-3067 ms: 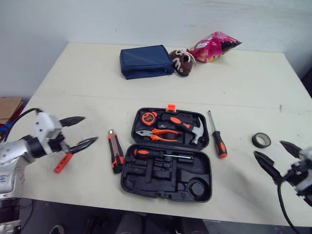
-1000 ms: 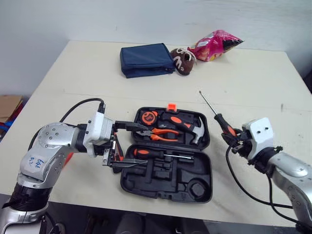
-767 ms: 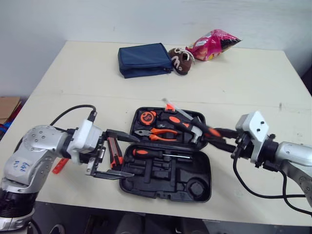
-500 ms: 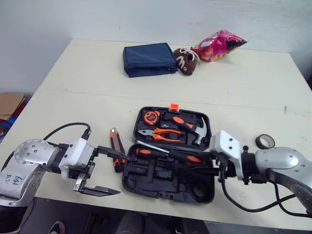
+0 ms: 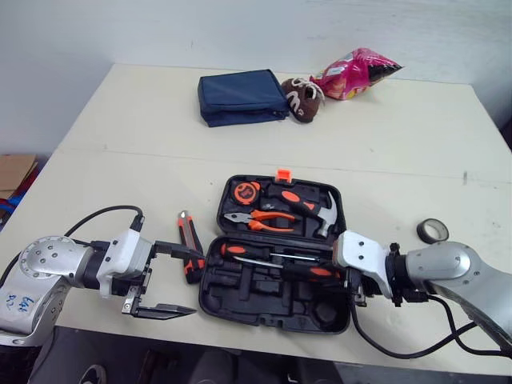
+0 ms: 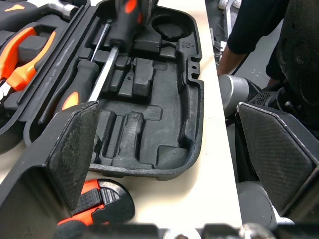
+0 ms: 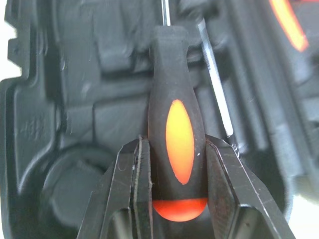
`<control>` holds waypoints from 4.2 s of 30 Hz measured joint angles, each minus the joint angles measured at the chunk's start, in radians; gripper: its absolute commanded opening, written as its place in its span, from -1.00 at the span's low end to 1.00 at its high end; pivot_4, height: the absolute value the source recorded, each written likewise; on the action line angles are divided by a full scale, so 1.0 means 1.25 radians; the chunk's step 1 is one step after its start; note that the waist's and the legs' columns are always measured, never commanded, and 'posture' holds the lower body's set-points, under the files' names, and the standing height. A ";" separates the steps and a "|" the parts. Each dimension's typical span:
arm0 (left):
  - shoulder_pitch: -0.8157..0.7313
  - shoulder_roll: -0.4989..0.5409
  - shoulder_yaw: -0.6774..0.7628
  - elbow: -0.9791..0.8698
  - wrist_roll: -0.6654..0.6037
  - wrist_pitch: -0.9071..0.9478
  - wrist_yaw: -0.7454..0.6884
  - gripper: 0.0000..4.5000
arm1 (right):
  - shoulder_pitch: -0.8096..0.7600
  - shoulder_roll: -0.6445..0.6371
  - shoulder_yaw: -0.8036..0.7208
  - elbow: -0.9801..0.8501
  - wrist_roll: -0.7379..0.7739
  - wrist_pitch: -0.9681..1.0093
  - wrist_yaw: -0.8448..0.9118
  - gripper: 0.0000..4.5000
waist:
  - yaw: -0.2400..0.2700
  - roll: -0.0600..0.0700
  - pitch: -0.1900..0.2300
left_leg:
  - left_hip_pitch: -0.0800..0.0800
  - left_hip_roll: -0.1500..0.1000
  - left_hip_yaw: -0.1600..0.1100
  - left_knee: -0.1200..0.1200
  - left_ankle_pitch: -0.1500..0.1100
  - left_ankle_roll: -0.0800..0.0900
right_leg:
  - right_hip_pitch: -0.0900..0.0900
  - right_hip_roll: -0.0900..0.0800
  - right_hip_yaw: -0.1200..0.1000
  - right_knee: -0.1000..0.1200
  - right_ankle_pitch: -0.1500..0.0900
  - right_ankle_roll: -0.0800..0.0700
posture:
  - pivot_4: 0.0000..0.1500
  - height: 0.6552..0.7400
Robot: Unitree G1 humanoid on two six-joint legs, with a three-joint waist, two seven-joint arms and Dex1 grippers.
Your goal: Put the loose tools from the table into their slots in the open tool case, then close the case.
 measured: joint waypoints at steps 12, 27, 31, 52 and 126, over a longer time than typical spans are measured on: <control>0.010 0.000 0.000 0.000 0.001 0.000 0.016 1.00 | -0.012 -0.006 -0.005 -0.004 -0.009 0.037 0.011 -0.56 | 0.001 0.000 0.000 | 0.000 0.000 0.000 0.000 0.000 0.000 | 0.000 0.000 0.000 0.000 0.000 0.000 | 1.00 1.00; 0.008 0.000 0.000 -0.001 0.001 0.008 0.031 1.00 | -0.009 0.012 -0.043 0.001 0.018 0.090 -0.007 0.28 | 0.000 0.000 0.000 | 0.000 0.000 0.000 0.000 0.000 0.000 | 0.000 0.000 0.000 0.002 0.000 0.000 | 1.00 1.00; 0.009 0.000 0.000 0.000 0.001 0.007 0.029 1.00 | 0.015 0.010 -0.066 -0.004 0.051 0.088 0.025 0.28 | 0.000 0.000 0.000 | 0.000 0.000 0.000 0.000 0.000 0.000 | 0.000 0.000 0.000 0.002 0.000 0.000 | 1.00 1.00; -0.019 -0.024 -0.013 0.010 0.003 -0.009 0.028 1.00 | 0.053 0.279 -0.086 0.147 0.014 -0.294 0.121 -0.99 | 0.000 -0.002 -0.001 | 0.000 0.000 0.000 0.001 0.000 0.000 | 0.000 0.000 0.000 0.005 0.000 0.000 | 1.00 1.00; 0.043 0.089 0.365 0.629 0.129 -0.163 0.138 1.00 | 0.411 0.223 -0.698 0.656 -0.047 -0.822 0.291 0.97 | -0.004 -0.006 -0.002 | 0.010 0.001 0.002 -0.003 0.001 -0.001 | 0.005 0.001 0.002 0.002 0.000 -0.004 | 1.00 1.00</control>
